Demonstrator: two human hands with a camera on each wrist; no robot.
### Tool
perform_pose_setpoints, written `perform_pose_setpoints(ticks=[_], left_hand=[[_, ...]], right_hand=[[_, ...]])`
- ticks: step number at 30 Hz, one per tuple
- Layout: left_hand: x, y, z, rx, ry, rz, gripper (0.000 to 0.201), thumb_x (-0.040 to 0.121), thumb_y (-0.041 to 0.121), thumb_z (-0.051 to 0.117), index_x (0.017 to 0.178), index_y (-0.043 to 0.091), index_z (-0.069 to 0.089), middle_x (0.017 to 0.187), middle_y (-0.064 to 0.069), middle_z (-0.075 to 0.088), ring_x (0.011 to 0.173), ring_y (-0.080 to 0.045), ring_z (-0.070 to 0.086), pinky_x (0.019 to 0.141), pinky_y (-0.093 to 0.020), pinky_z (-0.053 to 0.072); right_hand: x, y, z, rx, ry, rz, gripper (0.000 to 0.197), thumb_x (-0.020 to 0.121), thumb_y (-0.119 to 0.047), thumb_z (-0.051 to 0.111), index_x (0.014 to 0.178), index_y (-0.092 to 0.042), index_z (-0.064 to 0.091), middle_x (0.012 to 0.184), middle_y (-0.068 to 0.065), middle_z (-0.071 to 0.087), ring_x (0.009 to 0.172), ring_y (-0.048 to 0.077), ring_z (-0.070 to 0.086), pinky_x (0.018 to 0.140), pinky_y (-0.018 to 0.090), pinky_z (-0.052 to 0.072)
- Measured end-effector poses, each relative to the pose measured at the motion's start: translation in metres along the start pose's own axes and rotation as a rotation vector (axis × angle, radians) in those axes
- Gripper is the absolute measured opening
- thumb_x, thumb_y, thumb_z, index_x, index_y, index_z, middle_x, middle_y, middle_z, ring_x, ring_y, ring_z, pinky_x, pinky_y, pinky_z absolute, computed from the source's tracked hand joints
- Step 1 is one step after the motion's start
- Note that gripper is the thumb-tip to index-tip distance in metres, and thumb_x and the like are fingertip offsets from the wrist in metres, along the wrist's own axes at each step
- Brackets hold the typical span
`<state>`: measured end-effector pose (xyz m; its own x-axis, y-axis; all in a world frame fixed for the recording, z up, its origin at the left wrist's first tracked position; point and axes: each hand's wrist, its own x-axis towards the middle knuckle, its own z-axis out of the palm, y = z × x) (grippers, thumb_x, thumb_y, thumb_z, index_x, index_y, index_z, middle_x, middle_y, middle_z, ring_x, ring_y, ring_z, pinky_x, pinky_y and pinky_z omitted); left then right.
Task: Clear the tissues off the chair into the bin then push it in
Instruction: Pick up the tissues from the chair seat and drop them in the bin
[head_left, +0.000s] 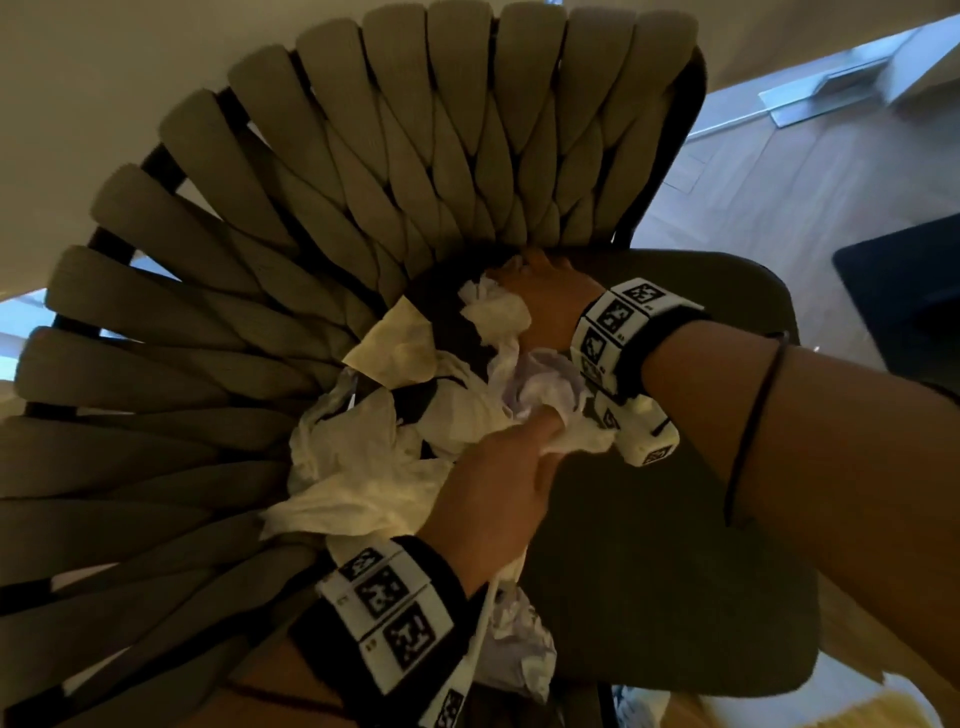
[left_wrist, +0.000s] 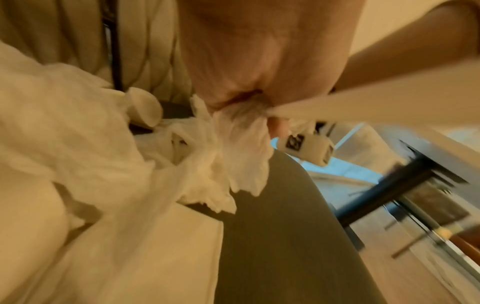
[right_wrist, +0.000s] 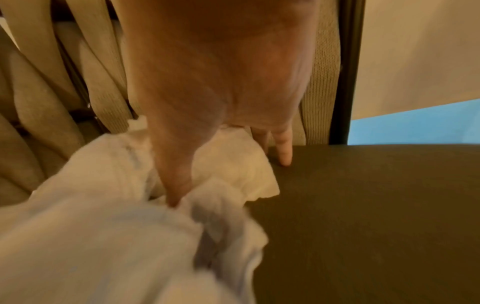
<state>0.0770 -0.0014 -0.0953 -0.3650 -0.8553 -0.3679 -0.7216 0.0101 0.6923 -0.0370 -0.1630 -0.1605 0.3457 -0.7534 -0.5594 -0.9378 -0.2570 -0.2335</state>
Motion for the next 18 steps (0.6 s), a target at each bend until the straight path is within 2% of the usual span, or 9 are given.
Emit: perform_pose_setpoints(ticks=[2, 4, 5, 7, 9, 10, 12, 15, 18], left_hand=[[0.004, -0.008, -0.011, -0.076, 0.049, -0.061, 0.023, 0.098, 0.025, 0.043, 0.12, 0.025, 0.049, 0.088, 0.004, 0.062, 0.075, -0.005, 0.059, 0.061, -0.015, 0.047], [0.009, -0.015, -0.02, -0.161, 0.103, -0.101, 0.015, 0.098, 0.022, 0.045, 0.111, 0.026, 0.05, 0.074, 0.012, 0.053, 0.059, 0.003, 0.051, 0.051, -0.008, 0.039], [0.012, -0.017, -0.024, -0.195, 0.135, -0.109, 0.01, 0.098, 0.02, 0.046, 0.103, 0.027, 0.049, 0.07, 0.013, 0.049, 0.055, 0.006, 0.048, 0.05, -0.007, 0.039], [0.018, -0.023, -0.029, -0.228, 0.204, -0.106, 0.009, 0.097, 0.017, 0.047, 0.094, 0.026, 0.047, 0.069, 0.011, 0.05, 0.057, 0.007, 0.049, 0.053, -0.009, 0.04], [0.026, -0.023, -0.03, -0.247, 0.226, -0.154, 0.004, 0.096, 0.019, 0.049, 0.097, 0.022, 0.049, 0.079, 0.004, 0.058, 0.072, 0.002, 0.056, 0.064, -0.014, 0.044], [0.03, -0.022, -0.03, -0.221, 0.221, -0.19, 0.01, 0.095, 0.022, 0.051, 0.105, 0.021, 0.05, 0.088, 0.002, 0.061, 0.081, -0.007, 0.061, 0.07, -0.02, 0.048], [0.041, -0.014, -0.026, -0.064, 0.184, -0.259, 0.04, 0.088, 0.036, 0.06, 0.122, 0.023, 0.045, 0.107, -0.002, 0.062, 0.096, -0.018, 0.062, 0.082, -0.032, 0.051], [0.065, -0.001, -0.013, 0.263, 0.018, -0.28, 0.081, 0.073, 0.058, 0.067, 0.138, 0.028, 0.029, 0.136, -0.009, 0.045, 0.121, -0.028, 0.049, 0.094, -0.043, 0.046], [0.085, 0.004, 0.007, 0.484, -0.207, -0.217, 0.103, 0.062, 0.064, 0.072, 0.144, 0.024, 0.023, 0.147, -0.011, 0.036, 0.136, -0.033, 0.033, 0.103, -0.048, 0.037]], right_hand=[[0.001, 0.0, 0.006, -0.01, 0.034, 0.051, 0.079, 0.073, -0.053, 0.063, 0.141, -0.03, 0.03, 0.143, 0.009, 0.032, 0.131, 0.039, 0.03, 0.101, 0.054, 0.039], [-0.001, 0.003, 0.01, -0.011, 0.076, 0.043, 0.064, 0.081, -0.039, 0.063, 0.138, -0.024, 0.038, 0.14, 0.012, 0.036, 0.129, 0.039, 0.033, 0.1, 0.049, 0.041], [-0.002, 0.006, 0.014, 0.011, 0.089, 0.025, 0.061, 0.082, -0.036, 0.063, 0.137, -0.022, 0.04, 0.139, 0.013, 0.039, 0.128, 0.038, 0.036, 0.101, 0.047, 0.041], [-0.01, 0.014, 0.016, 0.118, 0.116, 0.022, 0.056, 0.086, -0.029, 0.06, 0.137, -0.018, 0.041, 0.14, 0.014, 0.044, 0.128, 0.035, 0.042, 0.104, 0.044, 0.039], [-0.027, 0.024, 0.014, 0.291, 0.164, 0.081, 0.053, 0.091, -0.023, 0.054, 0.141, -0.014, 0.037, 0.142, 0.015, 0.046, 0.129, 0.031, 0.045, 0.108, 0.04, 0.036], [-0.039, 0.031, 0.013, 0.372, 0.205, 0.129, 0.054, 0.092, -0.022, 0.053, 0.142, -0.013, 0.034, 0.142, 0.015, 0.046, 0.129, 0.03, 0.045, 0.109, 0.039, 0.035], [-0.066, 0.045, 0.012, 0.476, 0.302, 0.192, 0.052, 0.093, -0.022, 0.052, 0.142, -0.013, 0.036, 0.138, 0.015, 0.05, 0.125, 0.029, 0.049, 0.106, 0.04, 0.038], [-0.111, 0.066, 0.02, 0.642, 0.419, 0.248, 0.036, 0.094, -0.022, 0.049, 0.129, -0.014, 0.047, 0.122, 0.009, 0.059, 0.109, 0.023, 0.057, 0.091, 0.034, 0.044], [-0.159, 0.073, 0.037, 0.811, 0.441, 0.307, 0.027, 0.097, -0.023, 0.044, 0.123, -0.014, 0.049, 0.111, 0.002, 0.057, 0.1, 0.016, 0.055, 0.086, 0.03, 0.041]])
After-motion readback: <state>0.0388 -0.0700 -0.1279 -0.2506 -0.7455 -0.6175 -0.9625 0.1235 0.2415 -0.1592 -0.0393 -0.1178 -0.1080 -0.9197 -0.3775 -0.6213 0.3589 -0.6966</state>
